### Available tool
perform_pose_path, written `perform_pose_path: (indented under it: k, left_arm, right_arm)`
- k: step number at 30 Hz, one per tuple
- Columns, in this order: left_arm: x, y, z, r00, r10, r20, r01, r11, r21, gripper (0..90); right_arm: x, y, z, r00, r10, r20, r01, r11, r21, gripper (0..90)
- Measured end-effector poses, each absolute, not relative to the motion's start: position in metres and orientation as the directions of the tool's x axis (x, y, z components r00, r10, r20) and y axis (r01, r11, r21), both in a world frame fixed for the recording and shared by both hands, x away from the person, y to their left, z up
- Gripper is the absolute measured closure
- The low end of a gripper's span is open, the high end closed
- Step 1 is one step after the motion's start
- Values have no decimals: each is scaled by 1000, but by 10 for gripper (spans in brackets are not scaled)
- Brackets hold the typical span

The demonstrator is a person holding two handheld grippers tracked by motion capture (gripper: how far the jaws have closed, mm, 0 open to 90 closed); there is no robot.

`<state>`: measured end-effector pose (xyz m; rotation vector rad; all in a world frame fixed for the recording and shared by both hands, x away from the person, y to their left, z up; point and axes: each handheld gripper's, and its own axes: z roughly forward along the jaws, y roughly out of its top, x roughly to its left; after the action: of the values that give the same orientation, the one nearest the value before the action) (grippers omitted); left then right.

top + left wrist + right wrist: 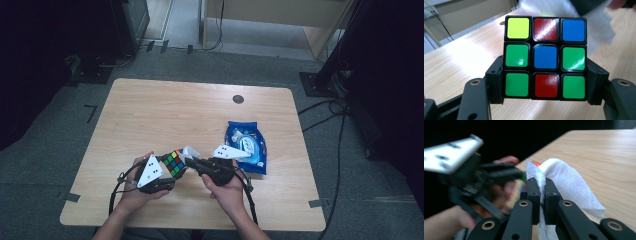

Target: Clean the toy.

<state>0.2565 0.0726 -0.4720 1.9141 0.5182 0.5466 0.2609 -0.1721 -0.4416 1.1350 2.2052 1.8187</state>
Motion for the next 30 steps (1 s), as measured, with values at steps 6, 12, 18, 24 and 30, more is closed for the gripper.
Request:
perform_pose_path:
  k: [6,12,18,24,30]
  left_arm:
    - [254,70,-468,821,555,130,95,-359,928,340]
    - [247,51,-476,845,504,179,62,-425,903,340]
    - [250,55,-476,834,525,168,79,-416,906,340]
    - [257,73,-470,830,552,82,123,-325,938,341]
    - [259,87,-461,814,578,56,117,-257,959,341]
  right_arm:
    - [273,-184,-462,-650,621,439,566,9,825,864]
    - [273,-185,-459,-644,609,462,565,-27,825,864]
    - [267,-183,-448,-677,557,481,549,-52,834,865]
    - [262,-178,-441,-709,518,478,540,-38,841,854]
    - [269,-183,-454,-686,550,478,573,2,820,855]
